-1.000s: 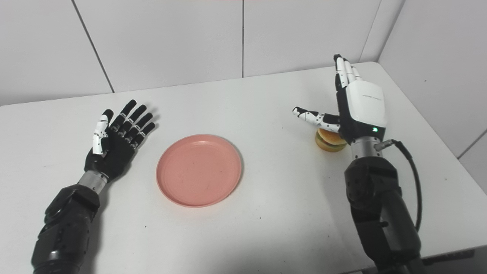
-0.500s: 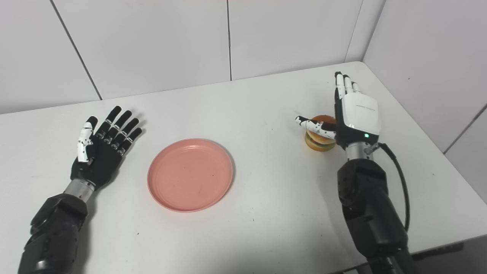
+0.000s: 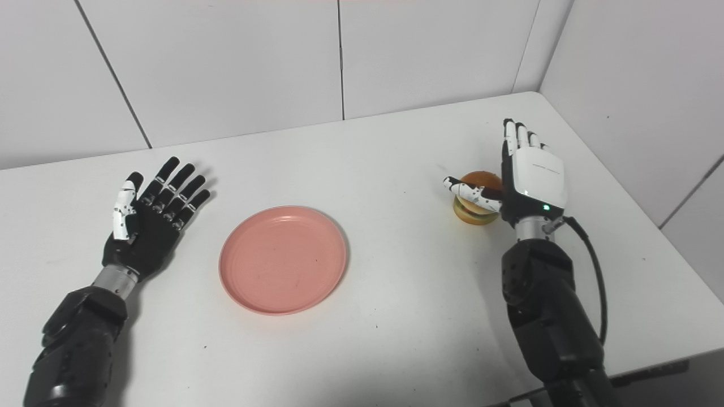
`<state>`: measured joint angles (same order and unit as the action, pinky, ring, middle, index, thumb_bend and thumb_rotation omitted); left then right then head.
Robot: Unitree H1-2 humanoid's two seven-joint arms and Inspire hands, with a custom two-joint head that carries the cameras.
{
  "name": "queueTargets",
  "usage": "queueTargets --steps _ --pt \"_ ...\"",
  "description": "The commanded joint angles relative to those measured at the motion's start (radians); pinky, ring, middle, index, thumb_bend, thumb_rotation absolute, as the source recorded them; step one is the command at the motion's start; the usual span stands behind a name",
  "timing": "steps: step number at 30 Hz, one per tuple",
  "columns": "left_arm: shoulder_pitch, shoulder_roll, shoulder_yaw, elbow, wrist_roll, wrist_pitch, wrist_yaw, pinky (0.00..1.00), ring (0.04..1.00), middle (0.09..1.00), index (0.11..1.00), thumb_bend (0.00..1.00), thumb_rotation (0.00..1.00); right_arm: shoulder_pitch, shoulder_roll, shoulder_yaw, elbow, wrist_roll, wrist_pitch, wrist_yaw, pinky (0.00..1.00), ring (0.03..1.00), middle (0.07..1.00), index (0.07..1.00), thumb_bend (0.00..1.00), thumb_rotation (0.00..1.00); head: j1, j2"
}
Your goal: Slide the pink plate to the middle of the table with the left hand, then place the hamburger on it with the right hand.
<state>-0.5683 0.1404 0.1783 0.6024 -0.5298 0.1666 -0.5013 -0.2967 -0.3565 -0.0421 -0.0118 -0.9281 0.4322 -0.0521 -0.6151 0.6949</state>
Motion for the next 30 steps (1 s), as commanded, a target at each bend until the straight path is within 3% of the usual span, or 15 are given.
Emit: queueTargets --steps 1,4,13,30 --pt "0.063 0.016 -0.005 0.043 0.031 0.08 0.047 0.93 0.922 0.942 0.943 0.37 1.0 -0.022 -0.009 0.007 -0.034 -0.006 0.023 -0.002 0.92 0.954 0.973 1.0 1.0 0.81 -0.009 0.004" --pt "0.063 0.02 -0.006 0.042 0.027 0.082 0.037 0.94 0.93 0.948 0.95 0.36 1.0 -0.029 0.003 0.02 -0.048 -0.016 0.035 0.027 0.92 0.949 0.971 1.0 1.0 0.77 -0.018 0.006" --pt "0.061 0.022 -0.003 0.03 0.03 0.096 0.053 0.93 0.922 0.938 0.94 0.35 1.0 -0.049 0.058 -0.015 -0.071 -0.1 0.037 0.151 0.83 0.926 0.957 0.992 1.0 0.73 -0.015 0.014" --pt "0.06 0.023 0.003 0.026 0.021 0.11 0.05 0.94 0.924 0.943 0.945 0.35 1.0 -0.053 0.056 -0.03 -0.059 -0.155 0.037 0.176 0.78 0.871 0.914 0.935 1.0 0.61 -0.029 0.022"
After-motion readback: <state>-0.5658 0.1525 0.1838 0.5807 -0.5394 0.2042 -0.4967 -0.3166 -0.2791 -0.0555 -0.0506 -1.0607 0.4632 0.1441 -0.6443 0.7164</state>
